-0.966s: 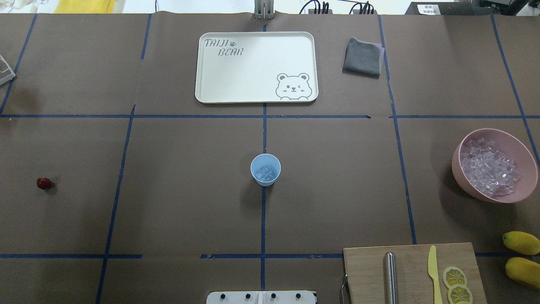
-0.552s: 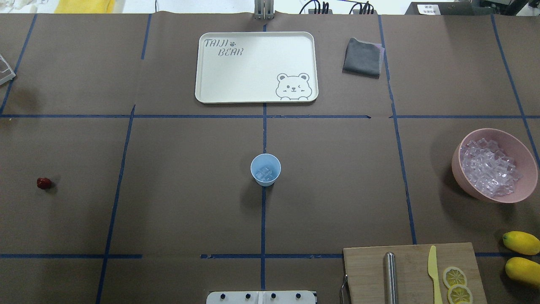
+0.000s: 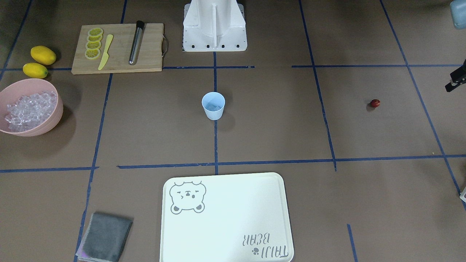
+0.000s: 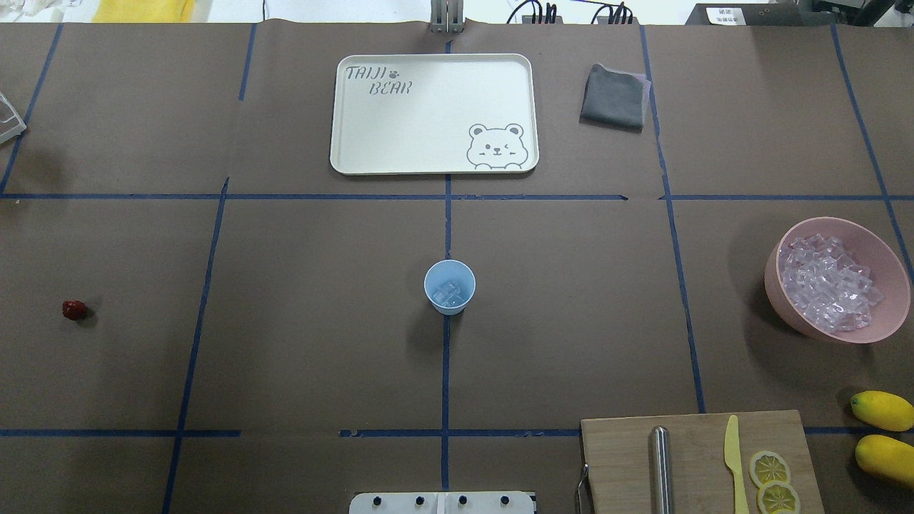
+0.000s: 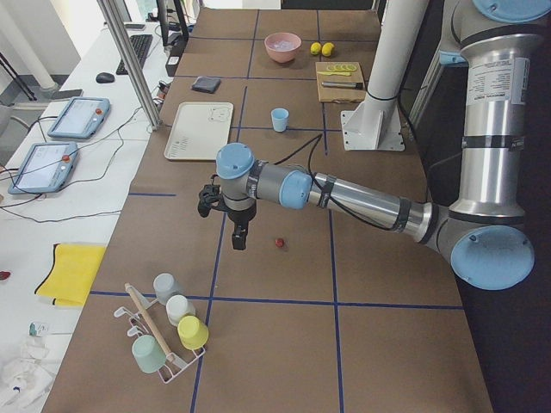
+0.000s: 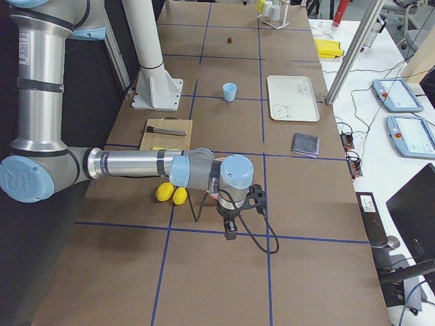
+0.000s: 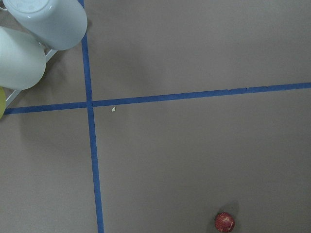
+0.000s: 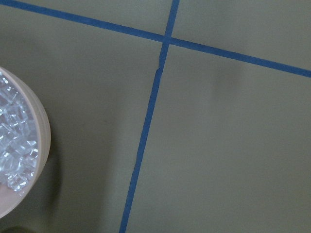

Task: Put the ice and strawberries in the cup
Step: 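Move the left gripper toward the red strawberry, then lower the left gripper onto the red strawberry and close on it, then lift the strawberry with the left gripper and carry it over the blue cup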

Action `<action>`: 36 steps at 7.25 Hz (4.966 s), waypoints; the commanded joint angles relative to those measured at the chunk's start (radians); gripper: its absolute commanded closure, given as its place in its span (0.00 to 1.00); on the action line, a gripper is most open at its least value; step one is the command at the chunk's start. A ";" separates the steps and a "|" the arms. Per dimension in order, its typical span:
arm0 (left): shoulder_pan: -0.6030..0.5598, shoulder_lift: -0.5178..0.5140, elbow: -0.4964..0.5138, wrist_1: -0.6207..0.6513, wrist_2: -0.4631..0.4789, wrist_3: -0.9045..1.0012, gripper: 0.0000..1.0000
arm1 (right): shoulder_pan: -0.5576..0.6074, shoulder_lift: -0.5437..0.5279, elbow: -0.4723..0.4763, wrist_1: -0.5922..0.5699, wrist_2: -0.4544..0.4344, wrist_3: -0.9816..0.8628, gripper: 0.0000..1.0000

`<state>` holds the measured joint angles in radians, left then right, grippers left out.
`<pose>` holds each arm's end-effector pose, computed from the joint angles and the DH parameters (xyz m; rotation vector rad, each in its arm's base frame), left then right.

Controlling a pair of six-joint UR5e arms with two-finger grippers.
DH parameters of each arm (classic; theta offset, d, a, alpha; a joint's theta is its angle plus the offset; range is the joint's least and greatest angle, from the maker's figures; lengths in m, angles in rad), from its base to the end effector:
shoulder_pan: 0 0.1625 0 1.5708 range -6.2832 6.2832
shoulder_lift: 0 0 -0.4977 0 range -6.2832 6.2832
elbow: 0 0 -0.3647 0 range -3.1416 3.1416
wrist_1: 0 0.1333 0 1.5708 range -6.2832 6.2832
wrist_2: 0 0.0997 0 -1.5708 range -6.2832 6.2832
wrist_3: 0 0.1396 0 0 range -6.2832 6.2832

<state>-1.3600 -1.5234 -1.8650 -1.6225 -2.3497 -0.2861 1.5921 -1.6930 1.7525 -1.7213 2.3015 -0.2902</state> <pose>0.0607 -0.4519 0.6362 0.0844 0.8185 0.0452 0.0485 -0.3923 0.7474 0.0275 -0.7364 -0.2234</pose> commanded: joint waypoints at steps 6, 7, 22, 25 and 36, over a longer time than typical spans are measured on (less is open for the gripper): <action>0.420 0.080 0.058 -0.451 0.228 -0.544 0.00 | 0.000 -0.002 0.002 0.006 -0.002 0.000 0.00; 0.436 0.080 0.104 -0.480 0.228 -0.542 0.00 | 0.000 -0.002 0.002 0.006 -0.002 0.000 0.00; 0.506 0.098 0.158 -0.591 0.146 -0.550 1.00 | 0.002 0.001 0.019 0.008 -0.007 0.005 0.00; 0.473 0.098 -0.079 -0.344 0.082 -0.545 1.00 | 0.000 -0.001 0.025 0.008 -0.007 0.006 0.00; 0.745 -0.627 -0.188 0.349 0.360 -0.778 0.97 | 0.000 -0.008 0.025 0.008 -0.005 0.005 0.00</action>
<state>-0.6591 -2.0808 -2.1139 -1.2717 -2.0414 -1.0030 1.5923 -1.7007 1.7779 -1.7140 2.2963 -0.2853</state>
